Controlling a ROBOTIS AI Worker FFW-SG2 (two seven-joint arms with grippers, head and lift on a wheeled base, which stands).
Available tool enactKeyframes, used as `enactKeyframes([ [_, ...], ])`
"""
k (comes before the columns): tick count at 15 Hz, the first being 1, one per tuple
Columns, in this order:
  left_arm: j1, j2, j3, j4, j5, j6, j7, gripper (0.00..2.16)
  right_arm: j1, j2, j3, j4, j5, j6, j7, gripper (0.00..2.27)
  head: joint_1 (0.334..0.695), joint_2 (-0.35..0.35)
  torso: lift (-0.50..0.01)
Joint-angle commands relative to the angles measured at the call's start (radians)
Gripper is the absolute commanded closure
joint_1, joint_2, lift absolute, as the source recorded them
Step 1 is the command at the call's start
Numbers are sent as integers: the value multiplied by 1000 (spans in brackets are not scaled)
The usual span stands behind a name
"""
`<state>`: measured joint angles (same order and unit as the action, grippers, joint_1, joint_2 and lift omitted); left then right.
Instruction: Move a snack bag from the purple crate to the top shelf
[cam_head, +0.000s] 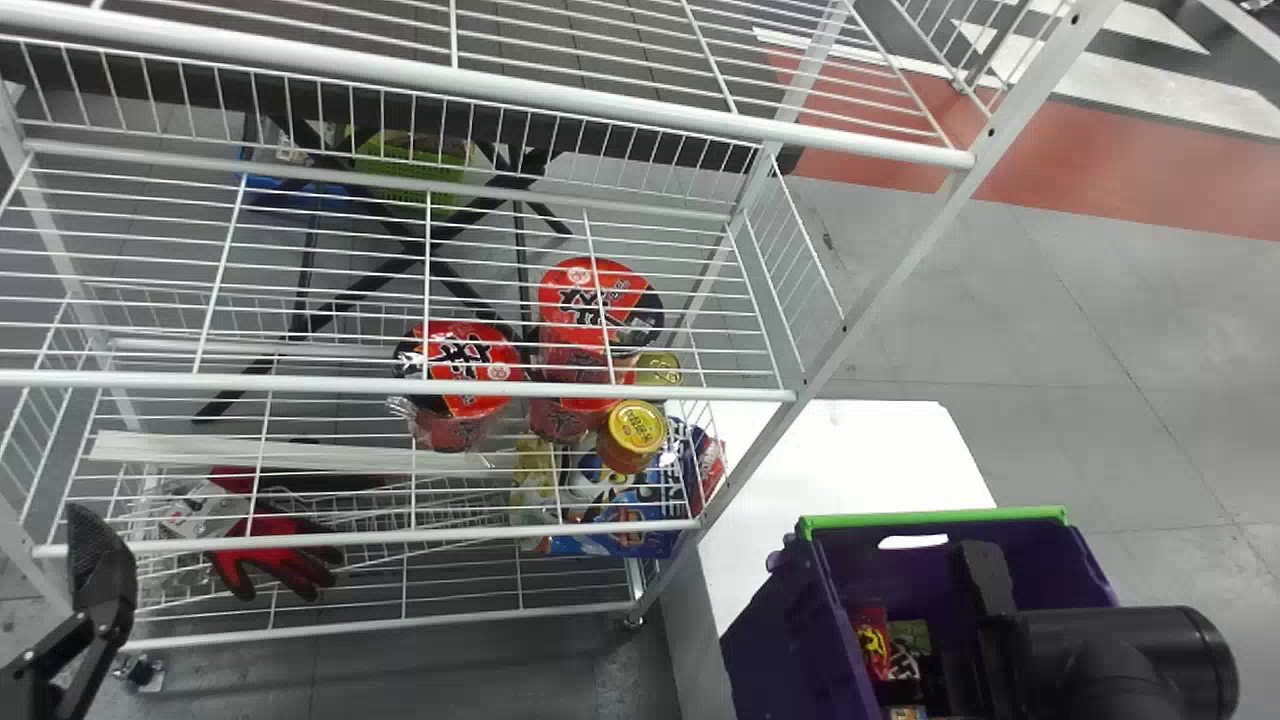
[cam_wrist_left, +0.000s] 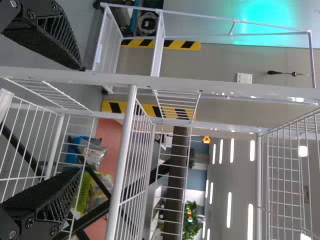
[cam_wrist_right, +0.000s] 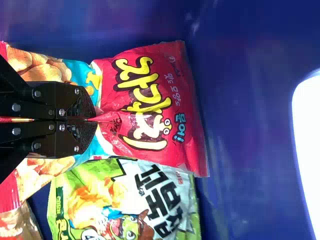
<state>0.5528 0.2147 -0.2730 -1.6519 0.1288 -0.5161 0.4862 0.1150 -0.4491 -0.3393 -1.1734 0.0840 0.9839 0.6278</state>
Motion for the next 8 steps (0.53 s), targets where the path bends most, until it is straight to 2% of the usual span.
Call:
enactKeyframes([
  [1,1,0,0,1,0,0,0,80,5,1,0,1,5,-21,1,1750,695,-350,-332],
  [8,-2,0,0,1,2,0,0,80,8,1,-1,1,-1,-30,3,1750,695,-350,-303],
])
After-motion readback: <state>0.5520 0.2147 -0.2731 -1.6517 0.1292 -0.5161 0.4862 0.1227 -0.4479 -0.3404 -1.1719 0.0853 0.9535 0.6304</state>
